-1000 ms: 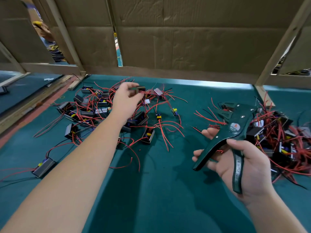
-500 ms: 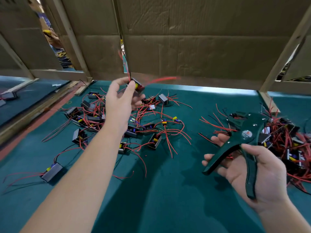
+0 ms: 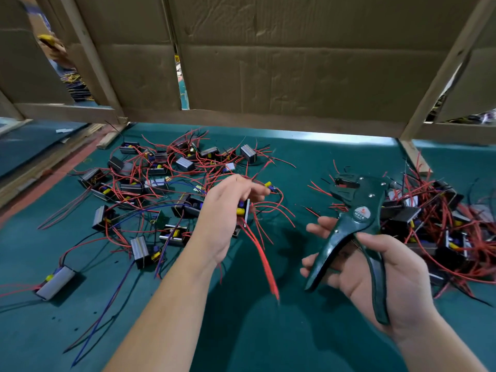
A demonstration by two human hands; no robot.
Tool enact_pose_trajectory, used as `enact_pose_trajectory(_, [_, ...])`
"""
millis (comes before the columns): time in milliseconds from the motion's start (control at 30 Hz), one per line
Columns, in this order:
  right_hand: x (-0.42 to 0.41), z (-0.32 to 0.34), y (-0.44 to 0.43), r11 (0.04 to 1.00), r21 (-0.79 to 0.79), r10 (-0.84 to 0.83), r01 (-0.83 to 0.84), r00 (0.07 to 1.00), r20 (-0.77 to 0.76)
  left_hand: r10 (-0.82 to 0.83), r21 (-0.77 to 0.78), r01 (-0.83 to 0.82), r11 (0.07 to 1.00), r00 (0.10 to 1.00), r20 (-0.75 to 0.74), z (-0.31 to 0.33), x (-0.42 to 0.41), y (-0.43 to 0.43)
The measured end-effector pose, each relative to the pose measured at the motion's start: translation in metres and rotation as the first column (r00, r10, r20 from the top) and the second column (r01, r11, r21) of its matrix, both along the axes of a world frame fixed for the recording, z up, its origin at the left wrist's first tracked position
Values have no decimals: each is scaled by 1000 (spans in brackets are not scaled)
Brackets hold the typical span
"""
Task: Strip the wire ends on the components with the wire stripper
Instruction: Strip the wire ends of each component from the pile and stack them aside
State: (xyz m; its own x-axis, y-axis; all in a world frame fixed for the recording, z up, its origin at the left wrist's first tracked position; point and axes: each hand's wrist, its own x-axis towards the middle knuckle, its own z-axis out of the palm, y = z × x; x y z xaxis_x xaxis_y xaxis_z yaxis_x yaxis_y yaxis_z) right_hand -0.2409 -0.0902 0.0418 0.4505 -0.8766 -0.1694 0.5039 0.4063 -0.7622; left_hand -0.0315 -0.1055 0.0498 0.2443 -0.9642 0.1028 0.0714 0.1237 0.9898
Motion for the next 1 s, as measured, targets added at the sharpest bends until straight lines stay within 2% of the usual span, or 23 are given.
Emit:
enact_pose_trajectory(133, [0,4,2,993,-60,102,-98,992,70,-71,-132,92,987,986,154,-5,0,12])
enact_pose_trajectory(300, [0,9,6,978,-137,177,-156,972,157,-224,-72,248,966,944,243,-7,-5,22])
enact_pose_trajectory(433, [2,11,8,974,-144,202,-173,955,218,-299,-22,313,949,921,248,-6,-12,27])
enact_pose_trajectory(533, [3,12,9,968,-152,236,-201,936,263,-305,9,319,948,895,325,-9,-14,27])
enact_pose_trajectory(633, [3,14,10,970,-145,229,-196,936,266,-334,44,339,940,881,337,-10,-15,27])
enact_pose_trajectory(767, [2,11,9,983,-145,144,-115,968,206,-359,38,372,928,860,363,-12,-16,28])
enact_pose_trajectory(1000, [5,11,9,986,-139,116,-95,982,151,-235,-53,260,964,929,284,-12,-18,27])
